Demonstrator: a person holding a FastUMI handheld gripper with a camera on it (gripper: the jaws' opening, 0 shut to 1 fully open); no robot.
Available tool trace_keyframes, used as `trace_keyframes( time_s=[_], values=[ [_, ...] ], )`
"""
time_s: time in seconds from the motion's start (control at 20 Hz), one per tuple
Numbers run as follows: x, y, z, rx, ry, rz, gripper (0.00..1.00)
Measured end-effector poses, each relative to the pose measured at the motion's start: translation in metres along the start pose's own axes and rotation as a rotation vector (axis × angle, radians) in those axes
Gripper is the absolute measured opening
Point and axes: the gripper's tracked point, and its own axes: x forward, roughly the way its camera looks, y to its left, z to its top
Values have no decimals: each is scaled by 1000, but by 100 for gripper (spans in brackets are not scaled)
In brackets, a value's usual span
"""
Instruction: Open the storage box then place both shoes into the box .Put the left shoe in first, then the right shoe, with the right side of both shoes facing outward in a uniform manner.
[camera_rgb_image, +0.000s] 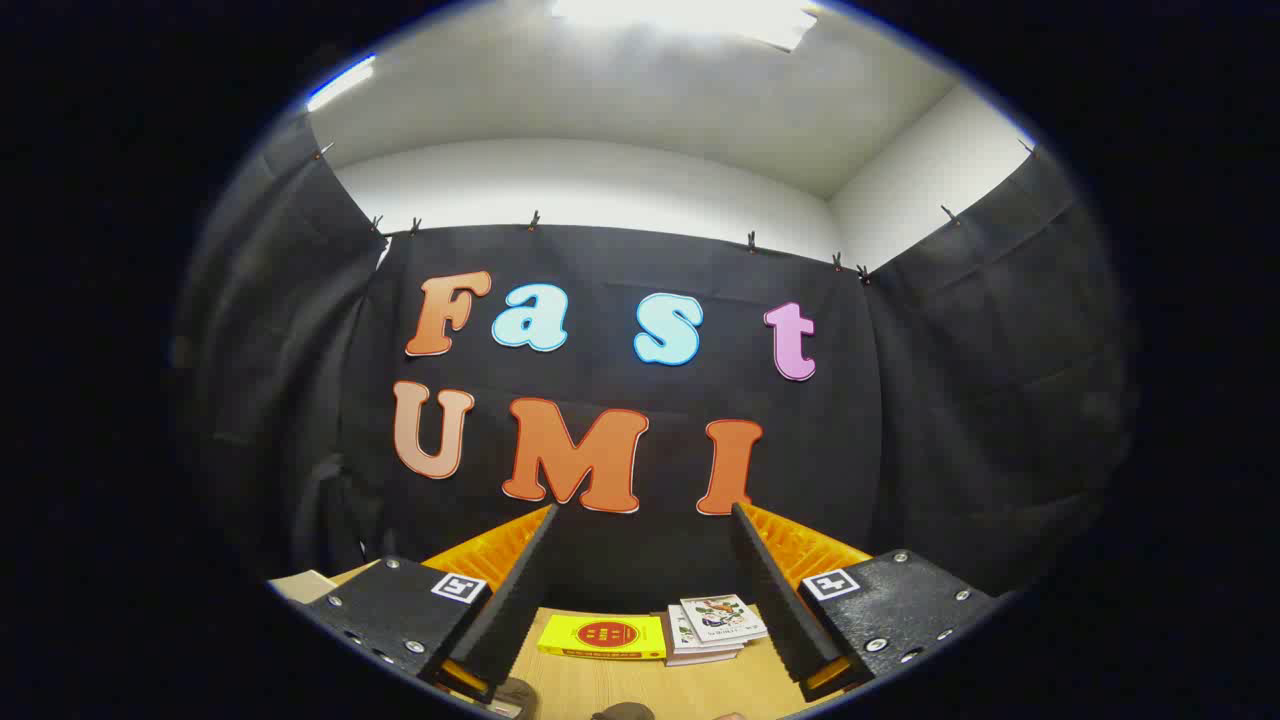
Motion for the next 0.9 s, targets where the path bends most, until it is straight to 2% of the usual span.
trace_keyframes(
  time_s=[0.9],
  values=[
    [13,40,-10,53,24,83,99]
  ],
)
